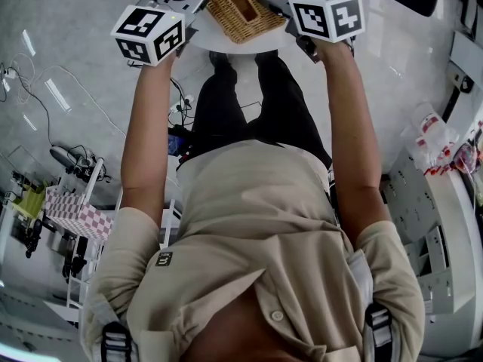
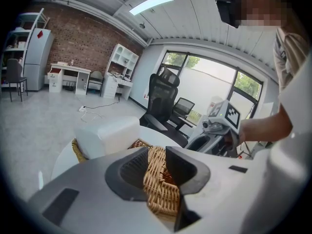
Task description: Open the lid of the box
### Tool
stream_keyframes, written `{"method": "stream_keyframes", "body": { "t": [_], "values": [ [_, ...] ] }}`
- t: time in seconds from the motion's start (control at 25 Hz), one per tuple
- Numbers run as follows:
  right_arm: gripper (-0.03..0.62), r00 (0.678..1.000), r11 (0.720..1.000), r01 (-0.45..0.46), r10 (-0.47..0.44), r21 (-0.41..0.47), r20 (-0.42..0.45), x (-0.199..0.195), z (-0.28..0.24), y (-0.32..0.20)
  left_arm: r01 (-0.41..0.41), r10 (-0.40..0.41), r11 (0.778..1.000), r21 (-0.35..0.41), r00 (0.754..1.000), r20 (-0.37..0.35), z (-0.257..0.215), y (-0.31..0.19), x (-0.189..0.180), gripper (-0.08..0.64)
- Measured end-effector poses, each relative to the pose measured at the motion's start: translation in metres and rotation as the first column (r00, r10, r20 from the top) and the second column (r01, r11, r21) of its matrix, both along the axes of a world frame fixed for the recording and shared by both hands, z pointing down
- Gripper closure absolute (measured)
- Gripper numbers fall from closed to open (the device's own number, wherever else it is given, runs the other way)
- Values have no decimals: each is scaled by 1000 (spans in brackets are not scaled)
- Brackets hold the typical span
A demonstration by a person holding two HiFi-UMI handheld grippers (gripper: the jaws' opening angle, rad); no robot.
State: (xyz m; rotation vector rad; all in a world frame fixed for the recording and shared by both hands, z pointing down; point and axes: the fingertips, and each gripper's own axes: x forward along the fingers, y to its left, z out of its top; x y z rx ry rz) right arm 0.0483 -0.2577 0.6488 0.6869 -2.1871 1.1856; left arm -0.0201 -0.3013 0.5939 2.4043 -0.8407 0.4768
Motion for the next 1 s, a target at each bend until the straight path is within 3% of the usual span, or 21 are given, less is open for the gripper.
{"method": "stream_keyframes", "body": {
  "t": [0.28, 0.44, 0.68, 1.0],
  "values": [
    [468, 1000, 1000, 10, -10, -1, -24, 3, 0, 0, -2, 2, 1000, -2, 1000, -4, 2, 0, -1, 474],
    [527, 1000, 1000, -11, 11, 10, 14, 6, -20, -1, -5, 5, 1000, 4, 1000, -7, -5, 2, 1, 474],
    [515, 1000, 1000, -11, 11, 10, 19, 8, -25, 0, -10, 10, 1000, 4, 1000, -11, -8, 5, 2, 474],
    [558, 1000, 998, -3, 1, 63, 29, 4, -47, 5, -27, 27, 1000, 11, 999, -23, -16, 19, 10, 474]
  ]
}}
